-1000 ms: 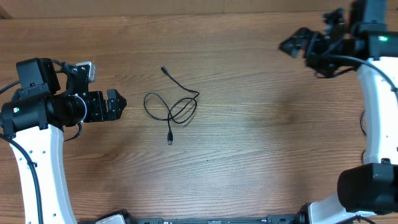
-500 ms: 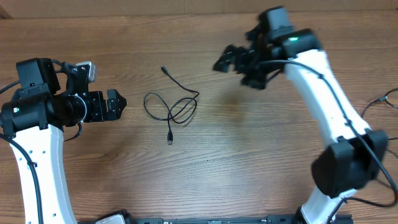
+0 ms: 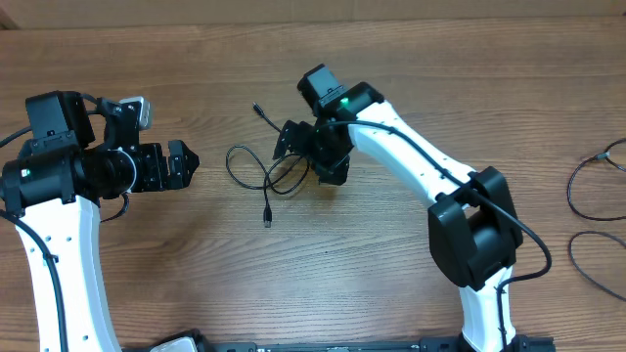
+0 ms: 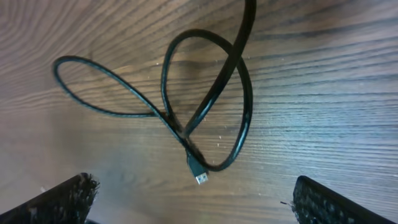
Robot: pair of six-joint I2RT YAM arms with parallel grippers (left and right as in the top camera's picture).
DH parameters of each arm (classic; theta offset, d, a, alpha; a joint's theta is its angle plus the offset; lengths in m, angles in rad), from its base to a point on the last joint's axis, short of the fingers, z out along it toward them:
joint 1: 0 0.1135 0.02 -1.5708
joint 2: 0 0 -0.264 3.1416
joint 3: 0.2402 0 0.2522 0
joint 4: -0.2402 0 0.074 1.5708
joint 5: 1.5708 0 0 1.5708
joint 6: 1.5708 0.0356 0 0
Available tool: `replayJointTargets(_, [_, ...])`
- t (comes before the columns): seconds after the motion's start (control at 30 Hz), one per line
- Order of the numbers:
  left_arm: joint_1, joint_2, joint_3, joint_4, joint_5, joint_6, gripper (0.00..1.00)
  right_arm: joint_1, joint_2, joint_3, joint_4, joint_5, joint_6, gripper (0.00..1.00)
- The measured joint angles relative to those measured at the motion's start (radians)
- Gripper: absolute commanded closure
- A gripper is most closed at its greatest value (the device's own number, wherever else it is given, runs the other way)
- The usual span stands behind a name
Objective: Untangle cables
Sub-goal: 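Grasp the last thin black cable with the right gripper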
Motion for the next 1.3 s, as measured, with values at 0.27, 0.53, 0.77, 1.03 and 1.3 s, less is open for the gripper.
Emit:
replayJointTargets(0.27, [0.0,0.0,0.0,0.0,0.0,0.0,0.0,0.057,0.007,0.0,0.045,0.113,0.061,0.0])
replayJointTargets(0.53, [0.0,0.0,0.0,0.0,0.0,0.0,0.0,0.088,0.055,0.0,0.072,0.172,0.121,0.0])
replayJointTargets(0.77, [0.0,0.0,0.0,0.0,0.0,0.0,0.0,0.087,0.134,0.0,0.087,0.181,0.135,0.35])
replayJointTargets(1.03, [0.0,0.0,0.0,0.0,0.0,0.0,0.0,0.087,0.148,-0.001,0.125,0.189,0.14,0.96])
replayJointTargets(1.3, [0.0,0.0,0.0,0.0,0.0,0.0,0.0,0.059,0.148,0.014,0.108,0.188,0.095,0.96])
